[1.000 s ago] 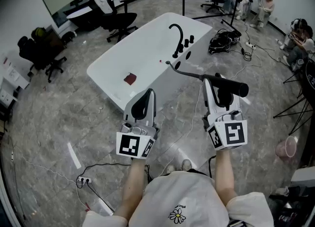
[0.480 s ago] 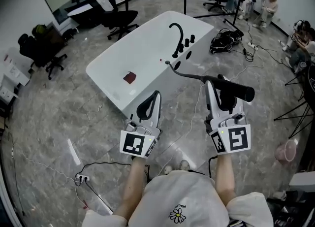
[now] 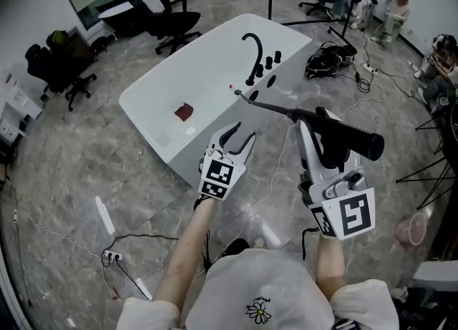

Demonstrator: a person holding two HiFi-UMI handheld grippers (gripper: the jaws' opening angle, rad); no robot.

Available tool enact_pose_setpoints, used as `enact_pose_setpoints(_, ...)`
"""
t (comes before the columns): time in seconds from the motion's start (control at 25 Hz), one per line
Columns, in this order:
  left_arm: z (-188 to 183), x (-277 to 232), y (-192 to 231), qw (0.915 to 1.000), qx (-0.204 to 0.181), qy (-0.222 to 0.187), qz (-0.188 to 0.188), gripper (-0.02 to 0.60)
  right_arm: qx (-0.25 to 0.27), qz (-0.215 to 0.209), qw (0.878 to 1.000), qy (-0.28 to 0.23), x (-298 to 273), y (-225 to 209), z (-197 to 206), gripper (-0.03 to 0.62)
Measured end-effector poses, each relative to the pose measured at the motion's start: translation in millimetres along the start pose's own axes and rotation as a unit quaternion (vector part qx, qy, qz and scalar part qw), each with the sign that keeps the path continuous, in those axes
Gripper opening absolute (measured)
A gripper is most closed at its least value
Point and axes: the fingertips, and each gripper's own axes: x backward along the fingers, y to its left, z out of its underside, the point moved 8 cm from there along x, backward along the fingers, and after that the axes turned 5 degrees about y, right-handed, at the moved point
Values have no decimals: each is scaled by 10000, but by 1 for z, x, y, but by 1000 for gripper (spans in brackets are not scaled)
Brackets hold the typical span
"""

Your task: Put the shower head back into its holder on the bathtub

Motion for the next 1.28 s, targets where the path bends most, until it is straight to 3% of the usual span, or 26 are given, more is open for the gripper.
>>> enact_pose_setpoints(0.16, 17, -46, 15, 9995, 46, 318, -7, 172, 7, -167, 9998, -54, -13, -18, 0, 140)
enact_pose_setpoints(0.28, 25, -79, 27, 9992, 253, 288, 123, 170, 26, -315, 9995, -98, -32, -33, 3, 140)
enact_pose_setpoints(0.4, 36, -116, 42, 9987, 346, 258, 255, 172, 3, -395, 9991, -176, -65, -50, 11, 140)
enact_pose_setpoints(0.56, 64, -168, 77, 9966, 548, 533, 310, 172, -242, -487, 9982, -244, -124, -76, 24, 140)
enact_pose_setpoints(0.72, 98, -223, 123, 9914, 719, 938, 561, 164, -332, -535, 9978, -230, -197, -98, 32, 140)
enact_pose_setpoints(0.8, 114, -246, 148, 9883, 763, 1134, 669, 60, -265, -454, 9984, -230, -234, -109, 38, 140)
enact_pose_setpoints(1.08, 179, -302, 205, 9707, 639, 1934, 1272, 52, -236, -138, 9995, -187, -319, -145, 66, 140)
enact_pose_setpoints(1.16, 184, -312, 217, 9724, 689, 1844, 1251, 44, -203, -131, 9995, -179, -335, -159, 73, 140)
enact_pose_setpoints(1.28, 159, -337, 249, 9819, 853, 1368, 990, 43, -25, -140, 9995, -300, -364, -180, 78, 140)
